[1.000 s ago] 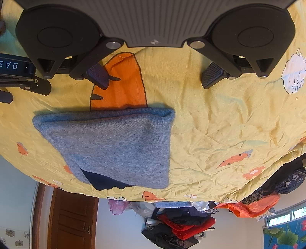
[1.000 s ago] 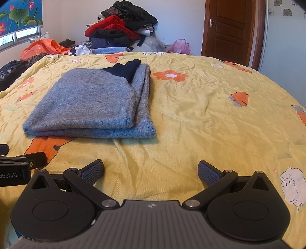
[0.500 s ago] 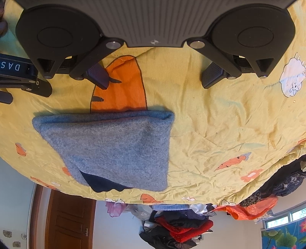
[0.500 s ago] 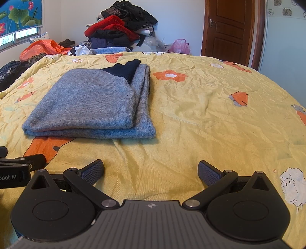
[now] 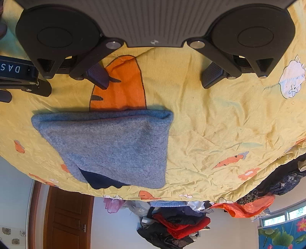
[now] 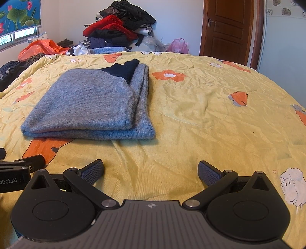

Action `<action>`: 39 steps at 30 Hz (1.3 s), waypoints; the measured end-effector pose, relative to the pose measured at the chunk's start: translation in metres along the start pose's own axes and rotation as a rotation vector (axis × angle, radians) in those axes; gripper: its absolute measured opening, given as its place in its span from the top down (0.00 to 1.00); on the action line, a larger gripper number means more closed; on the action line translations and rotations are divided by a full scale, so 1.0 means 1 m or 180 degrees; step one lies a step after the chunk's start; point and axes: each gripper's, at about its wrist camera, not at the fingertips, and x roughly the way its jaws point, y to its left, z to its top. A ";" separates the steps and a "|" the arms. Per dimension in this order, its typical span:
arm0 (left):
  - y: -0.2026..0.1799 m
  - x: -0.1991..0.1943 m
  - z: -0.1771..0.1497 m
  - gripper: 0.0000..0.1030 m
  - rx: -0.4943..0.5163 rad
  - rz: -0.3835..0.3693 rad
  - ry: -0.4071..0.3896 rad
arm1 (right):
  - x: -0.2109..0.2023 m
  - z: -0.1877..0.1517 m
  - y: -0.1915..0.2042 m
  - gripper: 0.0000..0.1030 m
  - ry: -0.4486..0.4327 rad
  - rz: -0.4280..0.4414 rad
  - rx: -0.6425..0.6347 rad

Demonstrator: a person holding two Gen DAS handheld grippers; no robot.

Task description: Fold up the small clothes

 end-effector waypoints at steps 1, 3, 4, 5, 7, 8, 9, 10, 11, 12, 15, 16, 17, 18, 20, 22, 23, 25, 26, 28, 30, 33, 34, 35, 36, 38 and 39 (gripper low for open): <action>0.000 0.000 0.000 0.00 -0.0001 0.0000 0.0000 | 0.000 0.000 -0.001 0.00 -0.0001 -0.0002 -0.0001; 0.000 0.000 0.000 0.00 0.0001 0.0000 0.0003 | 0.000 0.000 -0.001 0.00 -0.0007 0.0009 0.0005; 0.000 0.000 0.000 0.00 -0.0002 -0.0003 0.0005 | 0.000 0.000 -0.001 0.00 -0.0010 -0.0005 0.0000; 0.000 0.000 0.000 0.00 0.0003 -0.0003 0.0009 | -0.001 0.000 0.000 0.00 -0.0014 -0.0015 -0.0006; -0.001 0.000 0.001 0.00 0.0012 -0.0003 0.0019 | -0.001 0.000 0.000 0.00 -0.0011 -0.0021 0.0003; -0.001 0.000 0.001 0.00 0.0015 -0.0007 0.0021 | -0.001 0.000 0.000 0.00 -0.0003 -0.0012 0.0014; 0.000 -0.001 0.001 0.00 0.0017 -0.0012 0.0023 | -0.001 0.000 -0.001 0.00 0.0002 -0.0005 0.0020; 0.000 -0.001 0.001 0.00 0.0019 -0.0016 0.0026 | -0.001 0.000 -0.001 0.00 0.0001 0.0000 0.0019; 0.000 -0.001 0.001 0.00 0.0019 -0.0016 0.0028 | -0.002 -0.001 -0.001 0.00 0.0001 0.0001 0.0021; 0.000 -0.001 0.001 0.00 0.0020 -0.0015 0.0027 | -0.002 -0.001 0.000 0.00 0.0001 0.0004 0.0015; 0.001 -0.001 0.001 0.00 0.0021 -0.0026 0.0043 | -0.003 -0.002 0.000 0.00 -0.0001 0.0012 0.0007; 0.002 0.000 0.001 0.00 0.0023 -0.0029 0.0044 | -0.004 -0.003 0.000 0.00 -0.0004 0.0017 0.0005; 0.002 -0.001 0.001 0.00 0.0024 -0.0032 0.0047 | -0.004 -0.004 0.000 0.00 -0.0006 0.0021 0.0003; 0.002 0.000 0.001 0.00 0.0021 -0.0034 0.0052 | -0.005 -0.004 0.000 0.00 -0.0003 0.0023 -0.0007; 0.002 -0.001 0.002 0.00 0.0018 -0.0018 0.0067 | -0.007 -0.005 0.000 0.00 0.0002 0.0048 -0.0031; 0.001 -0.004 0.002 0.00 -0.0013 0.0022 0.0112 | -0.011 -0.003 -0.002 0.00 0.0032 0.0076 -0.0036; 0.000 -0.006 0.003 0.00 -0.0019 0.0038 0.0142 | -0.015 -0.002 -0.003 0.00 0.0011 0.0053 -0.0015; -0.002 -0.013 0.002 0.00 -0.0021 0.0026 0.0144 | -0.022 -0.001 -0.006 0.00 -0.0061 -0.0113 0.0055; -0.003 -0.016 0.002 0.00 -0.0022 0.0015 0.0146 | -0.024 0.001 -0.008 0.00 -0.0051 -0.0143 0.0070; -0.004 -0.020 0.001 0.00 -0.0031 -0.0019 0.0193 | -0.027 0.004 -0.011 0.00 -0.0003 -0.0056 0.0083; -0.005 -0.019 0.002 0.00 -0.0016 -0.0006 0.0264 | -0.030 0.006 -0.013 0.00 0.0013 0.0033 0.0118; -0.001 -0.019 0.007 0.00 -0.0018 0.0058 0.0269 | -0.028 0.008 -0.011 0.00 0.0065 0.0072 0.0090; 0.002 -0.020 0.010 0.00 -0.0046 0.0068 0.0241 | -0.027 0.008 -0.009 0.00 0.0091 0.0077 0.0072; 0.005 -0.021 0.012 0.00 -0.0076 0.0056 0.0226 | -0.024 0.009 -0.008 0.00 0.0128 0.0091 0.0053; 0.008 -0.021 0.015 0.00 -0.0108 0.0026 0.0219 | -0.023 0.009 -0.005 0.00 0.0149 0.0108 0.0020; 0.010 -0.022 0.019 0.00 -0.0127 -0.0003 0.0205 | -0.022 0.011 0.002 0.00 0.0146 0.0116 -0.0077; 0.010 -0.023 0.020 0.00 -0.0120 0.0011 0.0183 | -0.023 0.012 0.006 0.00 0.0129 0.0107 -0.0131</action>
